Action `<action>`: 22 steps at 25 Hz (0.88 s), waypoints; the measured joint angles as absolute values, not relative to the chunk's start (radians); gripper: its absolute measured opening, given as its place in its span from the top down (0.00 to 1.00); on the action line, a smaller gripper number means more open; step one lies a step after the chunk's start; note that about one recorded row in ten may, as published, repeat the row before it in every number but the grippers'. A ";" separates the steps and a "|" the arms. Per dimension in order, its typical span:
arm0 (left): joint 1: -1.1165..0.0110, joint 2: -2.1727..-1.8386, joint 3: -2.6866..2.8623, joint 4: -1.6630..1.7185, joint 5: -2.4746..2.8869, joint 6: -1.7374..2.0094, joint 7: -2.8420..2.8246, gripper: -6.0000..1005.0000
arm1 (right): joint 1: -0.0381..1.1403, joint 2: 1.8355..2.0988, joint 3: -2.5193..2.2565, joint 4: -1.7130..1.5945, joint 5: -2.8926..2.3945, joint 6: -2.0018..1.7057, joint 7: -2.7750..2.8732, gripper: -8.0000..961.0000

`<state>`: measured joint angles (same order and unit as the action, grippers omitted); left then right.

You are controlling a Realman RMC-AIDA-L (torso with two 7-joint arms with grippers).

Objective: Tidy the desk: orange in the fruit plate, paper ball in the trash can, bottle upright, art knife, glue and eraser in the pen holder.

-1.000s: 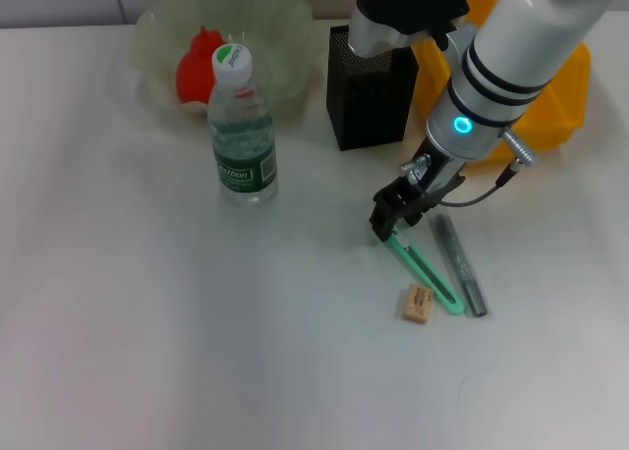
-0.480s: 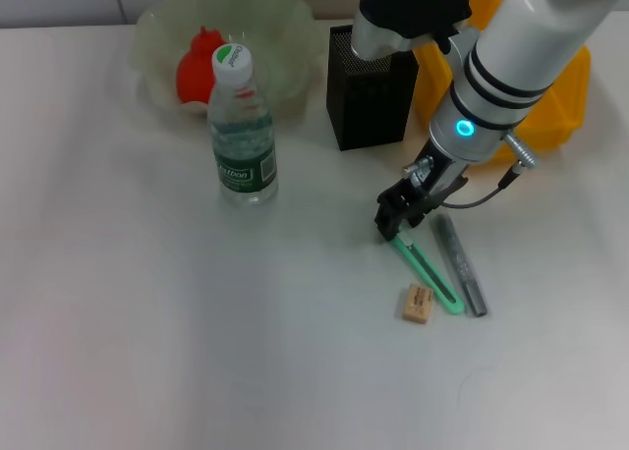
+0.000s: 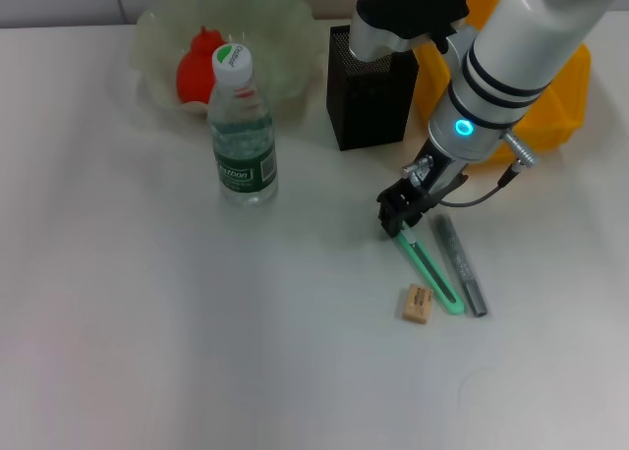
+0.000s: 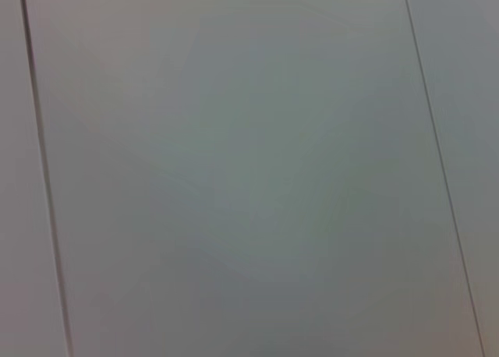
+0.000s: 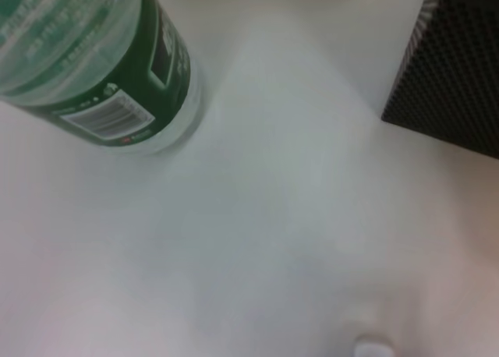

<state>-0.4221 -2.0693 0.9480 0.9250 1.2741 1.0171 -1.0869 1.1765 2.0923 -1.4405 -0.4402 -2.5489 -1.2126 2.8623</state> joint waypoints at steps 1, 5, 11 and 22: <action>-0.422 -2.069 0.948 0.925 1.274 1.017 -1.085 0.23 | 1.176 2.092 -1.440 -0.440 -2.549 -1.212 2.862 0.71; -0.423 -2.069 0.948 0.925 1.272 1.017 -1.078 0.23 | 1.173 2.092 -1.440 -0.440 -2.548 -1.212 2.862 0.73; -0.423 -2.069 0.948 0.923 1.269 1.017 -1.077 0.23 | 1.168 2.092 -1.432 -0.443 -2.548 -1.214 2.862 0.79; -0.416 -2.069 0.948 0.923 1.260 1.020 -1.077 0.23 | 1.009 2.080 -1.311 -0.631 -2.494 -1.254 2.829 0.81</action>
<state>-0.4156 -2.0693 0.9479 0.9234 1.2596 1.0199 -1.0768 1.0087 2.0804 -1.3110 -0.6309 -2.4938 -1.2535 2.8290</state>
